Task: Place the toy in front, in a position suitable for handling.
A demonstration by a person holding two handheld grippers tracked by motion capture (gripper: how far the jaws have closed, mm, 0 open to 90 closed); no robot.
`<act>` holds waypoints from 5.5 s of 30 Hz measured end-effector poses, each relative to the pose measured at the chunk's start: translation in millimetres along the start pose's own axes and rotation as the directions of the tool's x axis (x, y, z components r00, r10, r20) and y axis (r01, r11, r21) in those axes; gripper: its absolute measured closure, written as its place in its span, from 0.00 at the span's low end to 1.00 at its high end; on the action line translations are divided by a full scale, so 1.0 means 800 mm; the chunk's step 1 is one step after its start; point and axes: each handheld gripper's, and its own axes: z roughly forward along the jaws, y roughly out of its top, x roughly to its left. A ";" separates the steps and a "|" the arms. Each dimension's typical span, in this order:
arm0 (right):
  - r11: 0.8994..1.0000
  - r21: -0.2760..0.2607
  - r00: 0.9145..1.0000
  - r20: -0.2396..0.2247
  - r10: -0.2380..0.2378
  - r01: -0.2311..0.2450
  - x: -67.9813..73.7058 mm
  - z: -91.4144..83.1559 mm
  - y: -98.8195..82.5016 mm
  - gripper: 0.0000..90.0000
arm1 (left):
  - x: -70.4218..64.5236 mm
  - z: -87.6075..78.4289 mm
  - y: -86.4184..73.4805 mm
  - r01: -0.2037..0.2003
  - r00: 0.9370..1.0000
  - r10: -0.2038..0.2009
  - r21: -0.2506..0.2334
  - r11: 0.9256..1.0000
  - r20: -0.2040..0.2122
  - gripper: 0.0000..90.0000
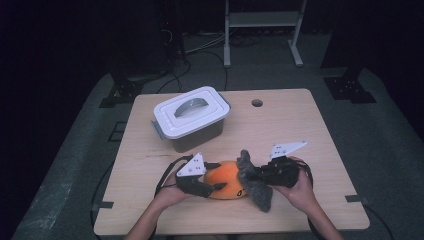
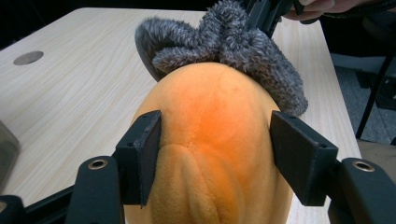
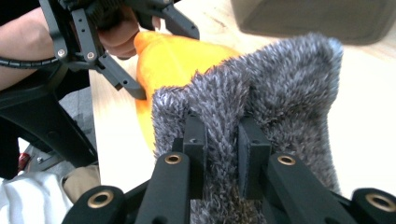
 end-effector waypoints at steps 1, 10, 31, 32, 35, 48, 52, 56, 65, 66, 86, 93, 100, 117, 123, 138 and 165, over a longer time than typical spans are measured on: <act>1.000 -0.009 1.000 0.000 0.001 -0.001 0.001 -0.002 0.002 0.84 | -0.002 0.002 0.002 -0.009 1.000 0.009 0.001 1.000 -0.001 0.40; 0.999 -0.004 0.998 -0.054 -0.045 0.045 0.016 0.015 0.010 0.84 | -0.009 0.006 0.007 -0.027 0.999 0.027 -0.006 1.000 0.036 0.32; 0.991 0.017 0.991 -0.040 -0.130 0.131 0.038 0.007 0.030 0.84 | -0.015 0.009 0.013 -0.020 0.999 0.020 -0.002 1.000 0.030 0.38; 0.993 0.015 0.993 -0.041 -0.115 0.116 0.034 0.003 0.027 0.84 | -0.015 0.010 0.014 -0.018 0.999 0.018 -0.001 1.000 0.033 0.38; 0.995 0.001 0.994 -0.036 -0.103 0.103 0.034 -0.002 0.027 0.84 | -0.018 0.016 0.019 -0.031 0.999 0.031 0.013 0.999 0.027 0.37; 0.998 0.001 0.996 -0.064 -0.068 0.069 0.024 0.001 0.021 0.84 | -0.018 0.013 0.013 -0.050 0.998 0.048 0.028 0.998 0.048 0.39; 0.997 -0.013 0.995 -0.064 -0.071 0.071 0.028 0.003 0.027 0.84 | -0.019 0.016 0.016 -0.062 0.997 0.061 0.035 0.997 0.050 0.38; 0.995 -0.013 0.992 -0.077 -0.099 0.099 0.035 0.008 0.031 0.84 | -0.017 0.013 0.014 -0.063 0.996 0.061 0.037 0.997 0.060 0.39; 1.000 -0.017 0.998 -0.055 -0.015 0.014 0.006 0.000 0.013 0.84 | -0.005 0.003 0.004 -0.024 0.998 0.021 0.045 0.999 0.060 0.39; 1.000 -0.019 0.998 -0.060 -0.013 0.012 0.007 0.002 0.013 0.84 | -0.005 0.003 0.006 -0.024 0.998 0.021 0.049 0.998 0.060 0.37; 1.000 0.000 0.999 -0.051 -0.010 0.010 0.004 0.005 0.007 0.84 | 0.001 -0.002 0.005 0.005 0.998 -0.010 0.083 0.997 0.066 0.38; 0.999 0.007 0.996 -0.074 -0.048 0.049 0.021 0.017 0.015 0.84 | -0.001 -0.003 0.016 0.003 0.997 -0.012 0.112 0.994 0.075 0.26; 0.999 0.008 0.996 -0.068 -0.051 0.051 0.022 0.016 0.016 0.84 | -0.001 0.004 0.018 0.001 0.999 -0.008 0.126 0.992 0.049 0.38; 0.998 -0.019 0.998 -0.037 -0.054 0.053 0.019 0.011 0.018 0.84 | -0.002 0.006 0.010 -0.084 0.996 0.083 0.067 0.994 0.025 0.44; 1.000 0.010 1.000 -0.022 -0.013 0.013 0.005 0.004 0.003 0.84 | -0.001 0.000 0.004 -0.067 0.997 0.064 0.067 0.995 0.044 0.43; 0.998 0.015 0.997 -0.064 -0.052 0.053 0.026 0.019 0.018 0.84 | 0.002 0.006 0.010 -0.007 1.000 0.004 0.084 0.996 0.028 0.32; 1.000 -0.017 0.999 -0.046 -0.026 0.025 0.017 0.013 0.015 0.84 | -0.004 0.009 0.021 -0.029 0.999 0.030 0.029 0.999 -0.032 0.44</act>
